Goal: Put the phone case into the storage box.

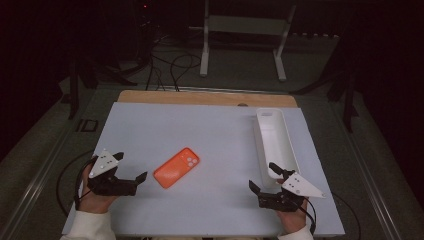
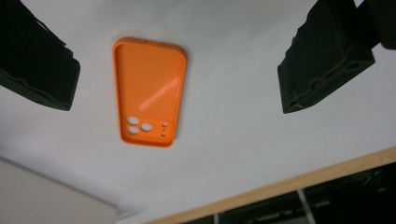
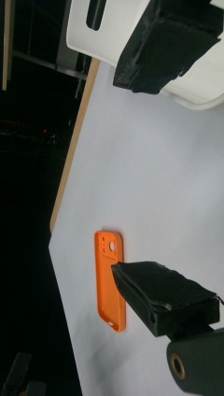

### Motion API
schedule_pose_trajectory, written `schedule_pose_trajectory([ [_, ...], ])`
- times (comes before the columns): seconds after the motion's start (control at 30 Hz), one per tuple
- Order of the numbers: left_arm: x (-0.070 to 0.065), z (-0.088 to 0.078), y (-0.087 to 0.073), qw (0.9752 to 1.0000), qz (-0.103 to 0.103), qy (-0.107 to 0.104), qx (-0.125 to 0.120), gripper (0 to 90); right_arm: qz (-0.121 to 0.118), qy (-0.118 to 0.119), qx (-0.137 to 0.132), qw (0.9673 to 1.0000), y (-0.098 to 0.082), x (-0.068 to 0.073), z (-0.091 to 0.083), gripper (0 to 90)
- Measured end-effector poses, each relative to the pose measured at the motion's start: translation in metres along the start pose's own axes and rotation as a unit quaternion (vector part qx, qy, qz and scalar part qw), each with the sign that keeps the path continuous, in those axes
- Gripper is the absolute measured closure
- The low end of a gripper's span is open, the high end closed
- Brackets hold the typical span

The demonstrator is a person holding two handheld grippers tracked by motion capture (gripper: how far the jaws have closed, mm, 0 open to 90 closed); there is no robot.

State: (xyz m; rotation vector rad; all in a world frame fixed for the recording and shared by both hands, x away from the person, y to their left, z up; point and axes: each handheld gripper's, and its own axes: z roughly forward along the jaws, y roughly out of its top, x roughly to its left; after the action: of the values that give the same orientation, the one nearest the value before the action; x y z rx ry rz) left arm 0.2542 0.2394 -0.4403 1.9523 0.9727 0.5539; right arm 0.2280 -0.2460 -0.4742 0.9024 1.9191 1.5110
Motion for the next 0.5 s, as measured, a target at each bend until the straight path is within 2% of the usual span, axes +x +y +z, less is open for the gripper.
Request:
schedule_pose_trajectory([
  [0.07,-0.002,0.006,0.003,0.9998,0.006,0.0,0.019,0.0,0.002,0.0,0.001,1.0,0.0,0.0,0.0,9.3],
  [0.1,-0.003,0.013,0.007,0.9992,0.014,-0.003,0.038,0.0,0.001,-0.001,0.001,1.0,-0.001,0.0,0.001,9.3],
  [0.13,-0.003,0.013,0.007,0.9992,0.014,-0.003,0.038,0.0,0.001,-0.001,0.001,1.0,-0.001,0.0,0.001,9.3],
  [0.17,-0.003,0.019,0.01,0.9983,0.019,-0.001,0.055,0.0,0.002,-0.001,0.002,1.0,-0.001,0.0,0.0,9.3],
  [0.2,-0.003,0.019,0.01,0.9983,0.019,-0.001,0.055,0.0,0.002,-0.001,0.002,1.0,-0.001,0.0,0.0,9.3],
  [0.27,-0.003,0.026,0.015,0.997,0.021,-0.001,0.074,0.0,0.003,-0.001,0.002,1.0,0.0,-0.001,0.0,9.2],
  [0.4,-0.003,0.033,0.018,0.9956,0.024,-0.002,0.091,0.0,0.003,-0.002,0.0,1.0,0.0,-0.002,-0.001,9.3],
  [0.43,-0.003,0.037,0.02,0.9941,0.029,-0.002,0.104,0.0,0.004,-0.002,0.0,1.0,0.0,-0.002,-0.001,9.3],
  [0.47,-0.003,0.037,0.02,0.9941,0.029,-0.002,0.104,0.0,0.004,-0.002,0.0,1.0,0.0,-0.002,-0.001,9.3],
  [0.5,-0.004,0.042,0.022,0.9926,0.033,-0.005,0.117,0.0,0.005,-0.002,0.0,1.0,0.0,-0.002,-0.001,9.3],
])
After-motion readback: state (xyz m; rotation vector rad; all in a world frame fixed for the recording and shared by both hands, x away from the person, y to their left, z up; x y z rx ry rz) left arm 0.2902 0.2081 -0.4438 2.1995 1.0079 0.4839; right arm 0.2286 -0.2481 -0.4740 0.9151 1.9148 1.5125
